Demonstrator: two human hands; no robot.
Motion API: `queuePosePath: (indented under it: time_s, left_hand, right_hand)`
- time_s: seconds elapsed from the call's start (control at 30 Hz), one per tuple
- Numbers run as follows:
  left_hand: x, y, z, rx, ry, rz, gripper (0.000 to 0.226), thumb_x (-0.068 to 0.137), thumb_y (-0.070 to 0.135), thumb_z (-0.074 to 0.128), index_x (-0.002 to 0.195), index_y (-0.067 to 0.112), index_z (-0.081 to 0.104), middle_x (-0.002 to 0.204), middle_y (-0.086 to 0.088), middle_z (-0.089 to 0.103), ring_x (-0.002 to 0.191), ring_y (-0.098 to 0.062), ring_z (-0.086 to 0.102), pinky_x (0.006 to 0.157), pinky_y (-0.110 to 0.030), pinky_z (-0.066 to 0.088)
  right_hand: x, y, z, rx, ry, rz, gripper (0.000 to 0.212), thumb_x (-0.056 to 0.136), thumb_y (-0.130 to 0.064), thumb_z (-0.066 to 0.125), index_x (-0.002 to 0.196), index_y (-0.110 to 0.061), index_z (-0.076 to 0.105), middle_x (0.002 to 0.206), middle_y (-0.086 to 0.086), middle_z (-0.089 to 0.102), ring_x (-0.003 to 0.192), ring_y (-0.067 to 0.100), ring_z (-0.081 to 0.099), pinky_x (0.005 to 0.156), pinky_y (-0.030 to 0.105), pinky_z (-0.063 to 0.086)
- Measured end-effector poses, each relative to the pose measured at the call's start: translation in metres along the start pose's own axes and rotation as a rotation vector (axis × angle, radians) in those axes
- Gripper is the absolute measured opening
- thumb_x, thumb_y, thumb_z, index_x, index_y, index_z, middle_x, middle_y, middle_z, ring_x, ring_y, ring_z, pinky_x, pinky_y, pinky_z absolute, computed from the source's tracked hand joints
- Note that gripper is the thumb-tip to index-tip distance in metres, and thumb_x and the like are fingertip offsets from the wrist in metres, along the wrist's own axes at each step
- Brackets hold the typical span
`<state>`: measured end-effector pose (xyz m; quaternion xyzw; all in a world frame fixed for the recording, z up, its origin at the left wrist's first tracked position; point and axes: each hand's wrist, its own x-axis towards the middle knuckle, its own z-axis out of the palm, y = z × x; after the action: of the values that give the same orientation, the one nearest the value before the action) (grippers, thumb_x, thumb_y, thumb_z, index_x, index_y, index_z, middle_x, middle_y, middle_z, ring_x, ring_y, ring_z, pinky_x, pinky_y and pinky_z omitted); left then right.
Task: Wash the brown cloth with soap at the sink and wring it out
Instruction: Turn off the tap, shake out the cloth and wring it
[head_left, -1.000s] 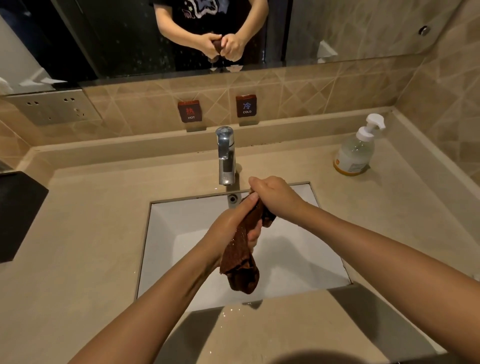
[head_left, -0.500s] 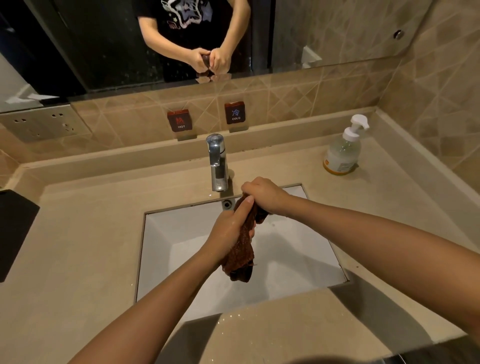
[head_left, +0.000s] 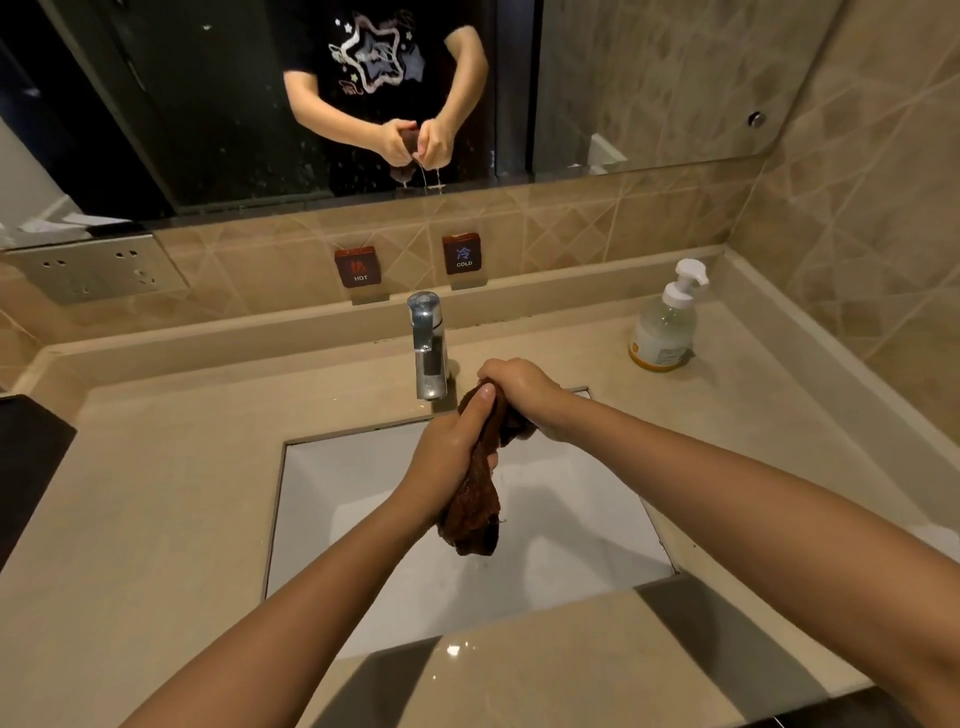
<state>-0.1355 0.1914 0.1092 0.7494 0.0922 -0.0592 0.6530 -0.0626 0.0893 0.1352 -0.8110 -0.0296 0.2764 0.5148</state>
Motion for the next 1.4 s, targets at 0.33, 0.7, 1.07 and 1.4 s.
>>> queuePosePath:
  time_s: [0.33,0.7,1.07,1.4]
  left_hand:
    - [0.014,-0.005,-0.003,-0.89,-0.034,-0.189,0.026,0.087,0.037,0.061,0.092,0.012,0.055,0.056,-0.002,0.047,0.046,-0.011,0.048,0.047,-0.021,0.044]
    - [0.01,0.005,0.013,-0.847,0.266,0.068,0.013,0.084,-0.001,0.062,0.083,0.009,0.053,0.069,-0.003,0.053,0.063,-0.014,0.053,0.062,-0.026,0.048]
    - [0.02,-0.011,-0.004,-0.854,0.042,0.123,0.02,0.084,-0.004,0.057,0.102,-0.009,0.063,0.095,-0.018,0.073,0.102,-0.029,0.068,0.093,-0.035,0.051]
    - [0.039,-0.026,-0.001,-1.11,0.399,-0.135,0.022,0.086,0.02,0.066,0.07,0.014,0.053,0.053,0.003,0.048,0.043,-0.01,0.05,0.051,-0.026,0.048]
  right_hand:
    - [-0.031,0.084,0.015,0.666,-0.27,0.109,0.08,0.082,-0.074,0.015,0.143,-0.024,0.031,0.144,0.011,0.043,0.12,0.03,0.051,0.087,0.049,0.051]
    - [-0.044,0.052,0.056,0.115,0.57,-0.363,0.033,0.095,-0.041,0.041,0.099,-0.015,0.062,0.091,0.002,0.063,0.085,0.016,0.06,0.065,0.021,0.047]
    - [-0.022,0.029,0.033,-0.051,0.249,0.035,0.038,0.094,-0.035,0.034,0.089,-0.007,0.059,0.081,0.01,0.059,0.075,0.026,0.055,0.056,0.028,0.038]
    - [-0.018,0.046,0.032,0.474,0.011,0.184,0.041,0.096,-0.049,0.033,0.104,-0.017,0.058,0.096,0.01,0.065,0.077,0.024,0.066,0.048,0.03,0.055]
